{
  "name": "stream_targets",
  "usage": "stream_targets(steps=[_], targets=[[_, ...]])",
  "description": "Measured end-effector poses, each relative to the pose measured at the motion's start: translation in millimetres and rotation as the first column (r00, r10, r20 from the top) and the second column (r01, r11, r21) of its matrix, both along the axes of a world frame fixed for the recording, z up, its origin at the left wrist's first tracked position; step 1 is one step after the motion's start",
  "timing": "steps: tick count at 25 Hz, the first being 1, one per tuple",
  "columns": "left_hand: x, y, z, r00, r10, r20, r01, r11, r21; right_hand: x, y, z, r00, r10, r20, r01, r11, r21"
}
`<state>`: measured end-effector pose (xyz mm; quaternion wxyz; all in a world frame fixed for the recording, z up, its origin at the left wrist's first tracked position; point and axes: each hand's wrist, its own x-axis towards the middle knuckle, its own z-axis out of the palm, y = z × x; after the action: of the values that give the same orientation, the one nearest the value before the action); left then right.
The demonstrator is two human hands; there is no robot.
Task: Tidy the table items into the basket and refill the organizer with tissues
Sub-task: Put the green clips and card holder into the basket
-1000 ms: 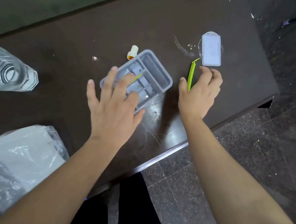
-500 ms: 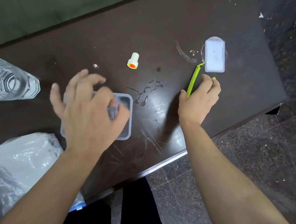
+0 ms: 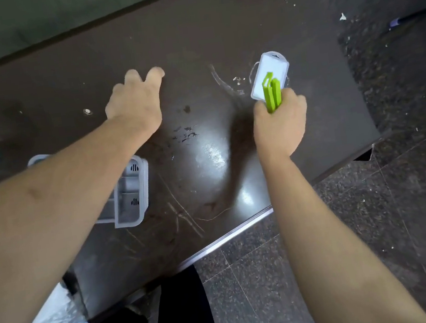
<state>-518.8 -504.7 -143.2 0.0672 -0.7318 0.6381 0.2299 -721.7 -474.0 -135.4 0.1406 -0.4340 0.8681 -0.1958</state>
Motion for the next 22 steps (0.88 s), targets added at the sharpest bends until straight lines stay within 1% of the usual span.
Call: stream_targets(steps=[2, 4, 5, 7, 11, 13, 15, 17, 19, 21, 22], targets=[[-3, 1, 5, 0.997, 0.059, -0.041, -0.060, 0.998, -0.023, -5, -20, -5, 0.999, -0.047, 0.019, 0.044, 0.989, 0.142], [-4, 3, 10, 0.989, 0.115, -0.092, -0.121, 0.991, -0.063, -5, -36, -10, 0.999, -0.039, 0.025, 0.030, 0.959, 0.281], [-2, 5, 13, 0.986, 0.125, -0.106, -0.135, 0.987, -0.089, -3, -43, -13, 0.999, -0.028, 0.024, 0.019, 0.950, 0.312], [7, 9, 19, 0.982, 0.143, -0.121, -0.160, 0.977, -0.143, 1, -51, -15, 0.999, -0.042, 0.029, 0.030, 0.946, 0.323], [31, 33, 44, 0.960, 0.194, -0.200, -0.239, 0.943, -0.233, 16, -47, -12, 0.984, -0.142, 0.110, 0.100, 0.943, 0.317], [43, 57, 57, 0.950, 0.192, -0.248, -0.261, 0.921, -0.289, 32, -37, -5, 0.979, -0.147, 0.139, 0.103, 0.953, 0.284], [63, 86, 67, 0.930, 0.209, -0.302, -0.309, 0.891, -0.333, 60, -21, 4, 0.984, -0.084, 0.158, 0.050, 0.977, 0.207], [87, 114, 76, 0.887, 0.282, -0.366, -0.410, 0.846, -0.340, 98, 2, 17, 0.981, 0.002, 0.196, -0.028, 0.991, 0.127], [112, 141, 84, 0.815, 0.371, -0.446, -0.533, 0.783, -0.322, 134, 27, 30, 0.968, 0.118, 0.221, -0.131, 0.990, 0.045], [138, 167, 94, 0.736, 0.422, -0.529, -0.626, 0.721, -0.296, 167, 51, 47, 0.953, 0.233, 0.191, -0.235, 0.972, -0.015], [152, 180, 99, 0.711, 0.438, -0.550, -0.653, 0.701, -0.287, 185, 63, 57, 0.944, 0.280, 0.177, -0.278, 0.960, -0.032]])
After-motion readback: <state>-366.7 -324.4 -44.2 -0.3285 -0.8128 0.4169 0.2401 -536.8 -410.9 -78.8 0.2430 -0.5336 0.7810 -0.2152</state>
